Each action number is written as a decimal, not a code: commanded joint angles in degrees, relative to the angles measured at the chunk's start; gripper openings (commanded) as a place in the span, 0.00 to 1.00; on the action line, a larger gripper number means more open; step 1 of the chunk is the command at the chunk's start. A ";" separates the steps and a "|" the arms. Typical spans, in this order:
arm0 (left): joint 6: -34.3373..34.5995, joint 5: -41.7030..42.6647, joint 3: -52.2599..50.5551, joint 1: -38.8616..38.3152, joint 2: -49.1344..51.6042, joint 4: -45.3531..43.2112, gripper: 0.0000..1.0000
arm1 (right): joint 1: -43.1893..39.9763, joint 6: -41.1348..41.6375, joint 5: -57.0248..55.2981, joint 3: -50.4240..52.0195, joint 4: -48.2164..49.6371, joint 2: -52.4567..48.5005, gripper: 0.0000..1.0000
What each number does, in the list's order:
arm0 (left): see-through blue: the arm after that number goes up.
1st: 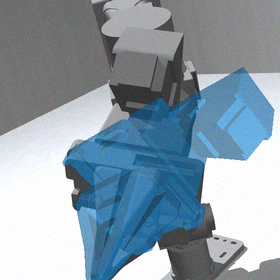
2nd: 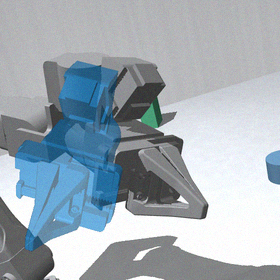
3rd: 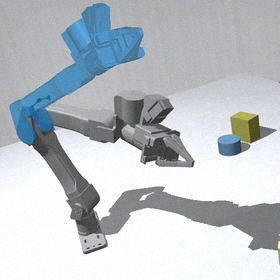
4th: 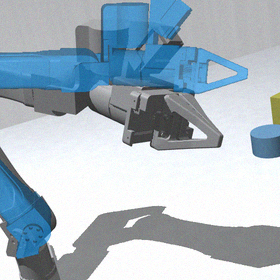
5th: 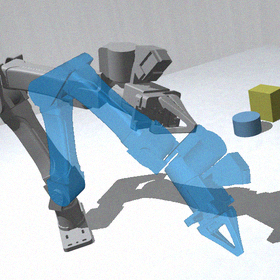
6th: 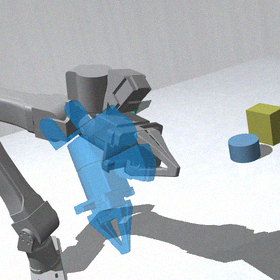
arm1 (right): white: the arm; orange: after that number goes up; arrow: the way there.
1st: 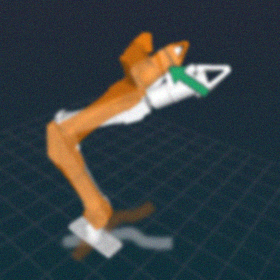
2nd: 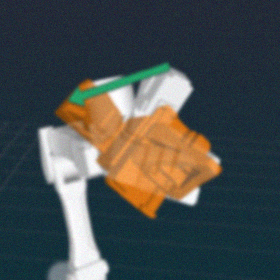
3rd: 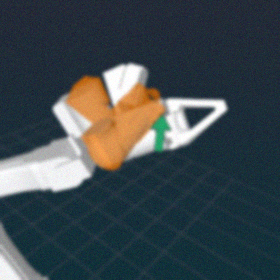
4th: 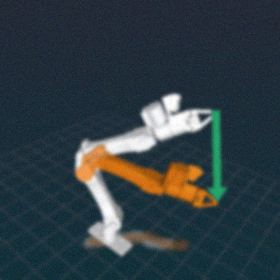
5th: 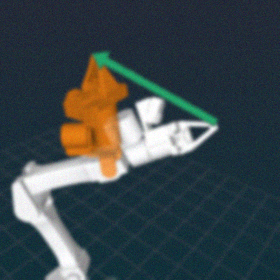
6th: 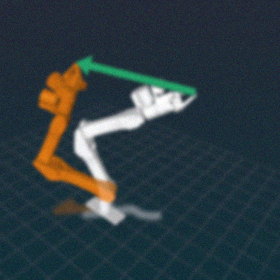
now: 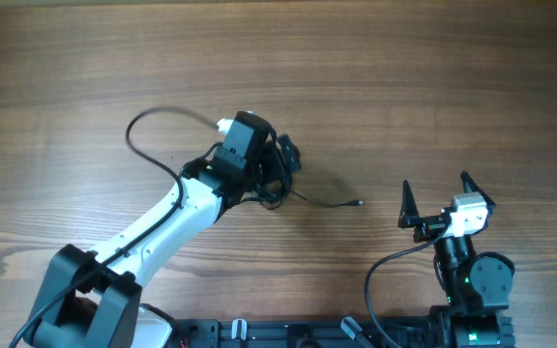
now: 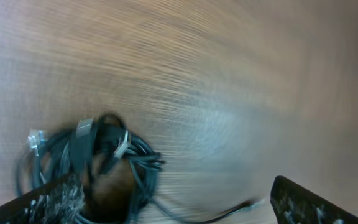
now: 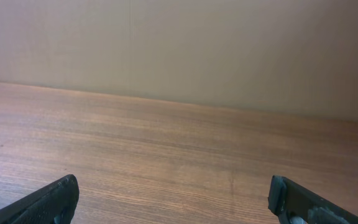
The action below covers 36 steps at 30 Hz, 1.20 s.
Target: Untangle cables
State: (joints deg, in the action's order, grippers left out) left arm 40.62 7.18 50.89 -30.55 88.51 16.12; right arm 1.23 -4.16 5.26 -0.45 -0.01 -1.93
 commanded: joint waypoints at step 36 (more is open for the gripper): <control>-94.49 6.29 0.11 4.83 16.41 -8.52 0.51 | -0.09 -0.33 -0.74 0.13 0.17 -0.11 1.00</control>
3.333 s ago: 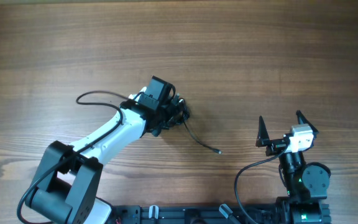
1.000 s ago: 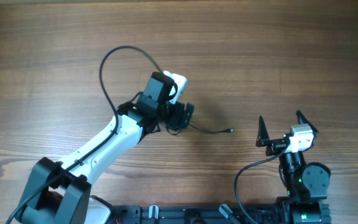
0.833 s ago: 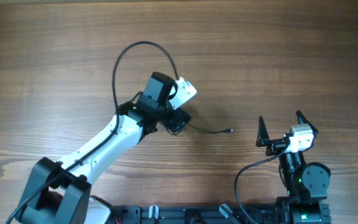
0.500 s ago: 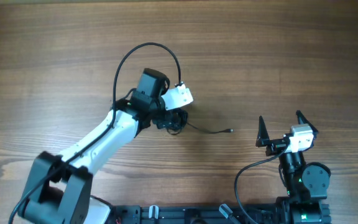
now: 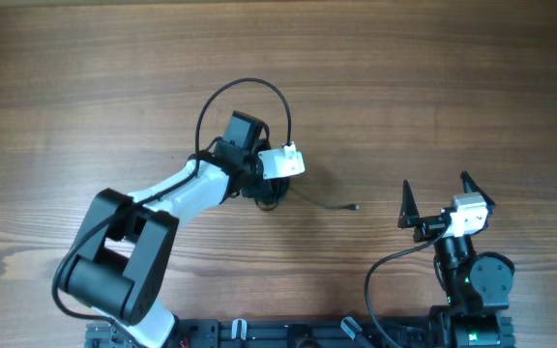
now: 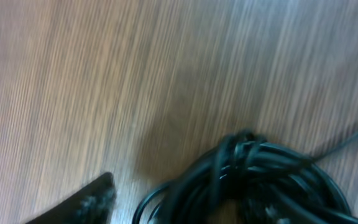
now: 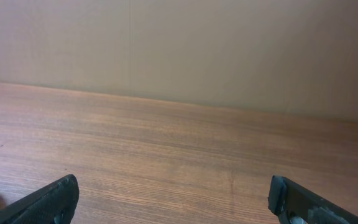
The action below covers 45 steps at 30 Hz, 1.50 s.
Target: Untangle cables
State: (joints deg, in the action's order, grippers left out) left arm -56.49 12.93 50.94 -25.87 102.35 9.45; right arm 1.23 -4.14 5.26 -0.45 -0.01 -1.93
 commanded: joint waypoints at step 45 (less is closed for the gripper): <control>73.16 -8.07 0.07 -7.34 -0.17 -5.84 0.73 | -0.09 -0.35 -0.74 0.13 0.17 -0.13 1.00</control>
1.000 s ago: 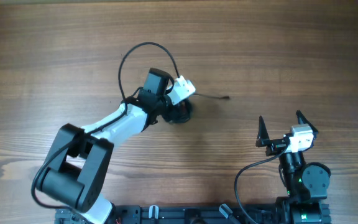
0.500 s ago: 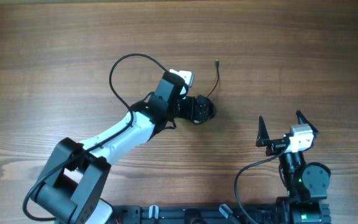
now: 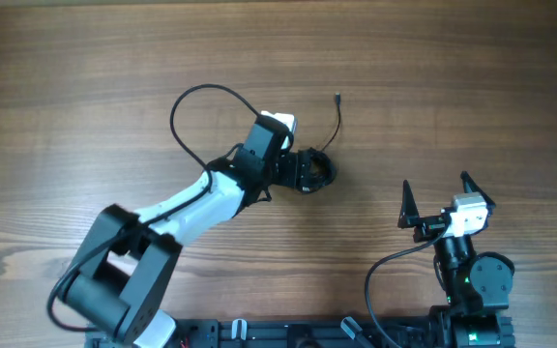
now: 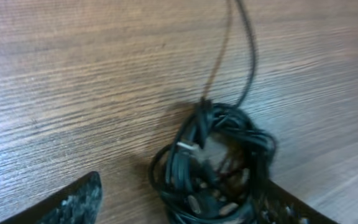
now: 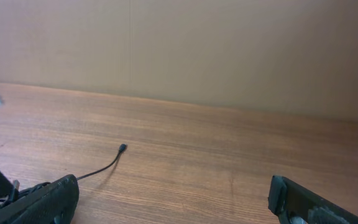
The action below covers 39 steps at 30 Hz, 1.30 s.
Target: Untangle cables
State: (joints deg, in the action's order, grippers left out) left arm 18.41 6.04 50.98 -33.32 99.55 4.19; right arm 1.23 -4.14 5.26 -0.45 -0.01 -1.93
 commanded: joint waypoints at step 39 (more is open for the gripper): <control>-52.19 -5.44 0.02 -1.33 -7.96 7.50 1.00 | -0.09 -0.35 -0.74 0.13 0.17 -0.11 1.00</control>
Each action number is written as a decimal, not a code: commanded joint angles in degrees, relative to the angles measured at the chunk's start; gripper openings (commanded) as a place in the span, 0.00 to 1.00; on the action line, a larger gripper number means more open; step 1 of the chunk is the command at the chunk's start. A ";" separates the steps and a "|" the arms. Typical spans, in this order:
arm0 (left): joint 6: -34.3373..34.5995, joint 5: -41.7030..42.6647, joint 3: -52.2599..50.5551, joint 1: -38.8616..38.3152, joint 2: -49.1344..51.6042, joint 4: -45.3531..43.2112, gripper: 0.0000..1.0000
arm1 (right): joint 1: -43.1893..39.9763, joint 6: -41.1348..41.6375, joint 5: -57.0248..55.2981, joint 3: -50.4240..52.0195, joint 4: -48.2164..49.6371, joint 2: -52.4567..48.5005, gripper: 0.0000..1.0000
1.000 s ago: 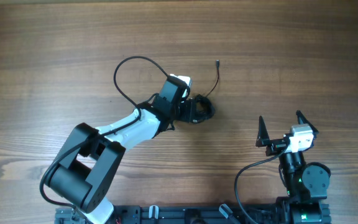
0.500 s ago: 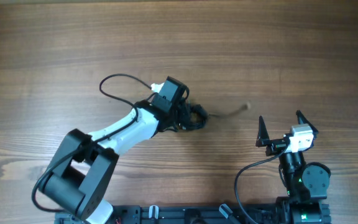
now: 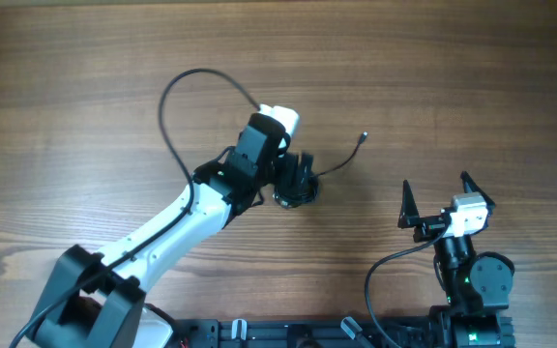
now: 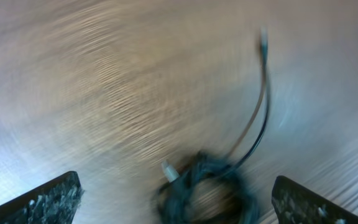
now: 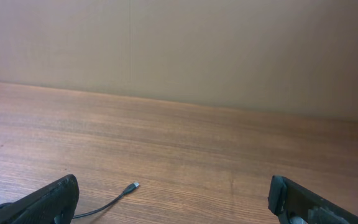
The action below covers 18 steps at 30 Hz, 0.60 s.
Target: Untangle cables
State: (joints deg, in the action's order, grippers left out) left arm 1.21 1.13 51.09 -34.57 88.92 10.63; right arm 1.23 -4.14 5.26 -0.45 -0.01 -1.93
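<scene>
A black cable bundle (image 3: 294, 186) lies coiled on the wooden table (image 3: 453, 77) at the centre. One thin tail runs from it up and to the right, ending in a small plug (image 3: 364, 137). In the blurred left wrist view the coil (image 4: 207, 186) sits between the widely spread fingers (image 4: 45, 198), touching neither, and the tail (image 4: 263, 93) leads away. My left gripper (image 3: 296, 180) is open over the coil. My right gripper (image 3: 439, 201) stands open at the right front, away from the cables. The right wrist view shows the plug (image 5: 133, 185) lying ahead of it.
A black wire loop (image 3: 177, 92) arcs from the left wrist out over the table's left centre. The arm bases and a black rail (image 3: 288, 333) line the front edge. A beige wall (image 5: 179, 43) stands beyond the table.
The coil lies slightly lower and to the left. Its tail, which pointed up the table, now points to the right. The left gripper's fingers show wider apart. The right arm has not moved.
The coil first lay at the centre under the left gripper, its tail pointing right along the table. Then the left wrist had turned over it. Later the coil sat further right with the tail pointing up. Now the tail points up-right.
</scene>
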 commanded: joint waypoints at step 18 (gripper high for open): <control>-41.13 14.71 -0.13 -0.09 10.64 6.95 0.71 | -0.09 -0.33 -0.74 0.13 0.17 -0.13 1.00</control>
State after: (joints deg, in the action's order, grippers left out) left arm -41.58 10.13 51.05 -34.57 96.18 17.61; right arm 1.23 -4.14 5.26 -0.45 -0.01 -1.93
